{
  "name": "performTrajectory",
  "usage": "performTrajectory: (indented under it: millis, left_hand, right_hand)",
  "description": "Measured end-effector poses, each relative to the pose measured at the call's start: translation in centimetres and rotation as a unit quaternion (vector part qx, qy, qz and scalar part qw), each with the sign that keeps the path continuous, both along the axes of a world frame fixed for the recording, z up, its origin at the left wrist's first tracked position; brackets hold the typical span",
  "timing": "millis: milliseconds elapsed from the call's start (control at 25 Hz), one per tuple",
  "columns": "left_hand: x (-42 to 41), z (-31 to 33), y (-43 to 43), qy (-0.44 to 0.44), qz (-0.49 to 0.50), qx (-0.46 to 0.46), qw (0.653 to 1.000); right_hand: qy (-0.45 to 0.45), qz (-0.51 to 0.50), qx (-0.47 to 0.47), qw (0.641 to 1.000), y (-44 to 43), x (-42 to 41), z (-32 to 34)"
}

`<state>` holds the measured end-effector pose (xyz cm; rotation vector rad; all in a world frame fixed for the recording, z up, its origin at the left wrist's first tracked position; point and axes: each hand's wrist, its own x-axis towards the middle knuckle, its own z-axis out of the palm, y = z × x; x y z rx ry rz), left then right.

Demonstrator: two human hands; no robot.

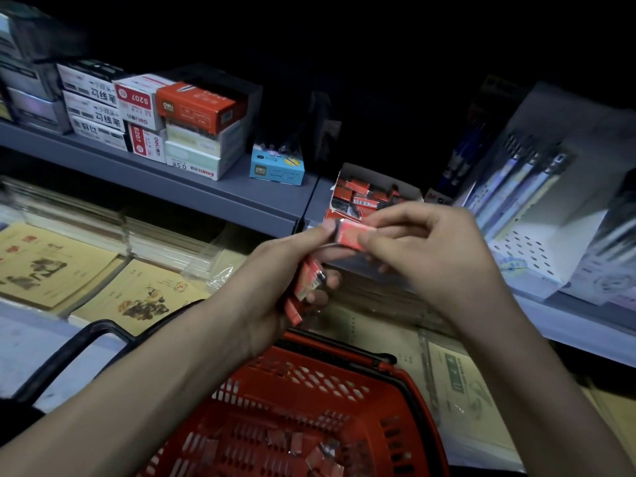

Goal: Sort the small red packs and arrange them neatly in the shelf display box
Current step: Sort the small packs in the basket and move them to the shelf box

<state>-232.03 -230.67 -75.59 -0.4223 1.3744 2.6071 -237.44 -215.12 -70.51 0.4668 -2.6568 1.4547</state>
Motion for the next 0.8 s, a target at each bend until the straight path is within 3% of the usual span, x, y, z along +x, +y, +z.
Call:
performTrajectory:
  millis: [120,280,360,440,520,640,720,800]
  left_hand:
    - [0.0,0.2,-0.6,-0.103,0.019,0.088,0.991]
    - [0.5,0.2,-1.7,-0.139,0.019,0.212,0.967]
    - [0.4,0.4,-2.0,-0.131,0.018,0.235,0.963]
    - [0.4,0.3,-2.1,-0.127,0.004,0.277,0.953]
    - [0.6,0.1,-1.8,-0.125,-0.01,0.3,0.946]
    - [0.7,-0.2,-1.6,-0.106,0.019,0.337,0.935]
    - [0.5,-0.3,-1.6,-0.1,0.061,0.349,0.93]
    - [0.3,-0.1,-1.6,-0.109,0.112,0.319,0.935]
  right_hand:
    - [0.129,-0.1,0.018,0.986,1.2,-2.3,0.8]
    - [0.277,-0.128,0.176,0.936,1.2,-5.6,0.7]
    - [0.265,-0.076,0.283,0.919,0.8,-6.8,0.1]
    - [0.219,-0.028,0.323,0.92,0.5,-6.7,0.1]
    - [0.23,-0.038,0.29,0.928,0.8,-5.5,0.4]
    - [0.213,-0.039,0.133,0.967,0.5,-0.5,0.3]
    - [0.134,0.075,0.065,0.986,-0.7,3.3,-0.3]
    - [0.081,0.203,0.097,0.971,-1.6,5.4,-1.2]
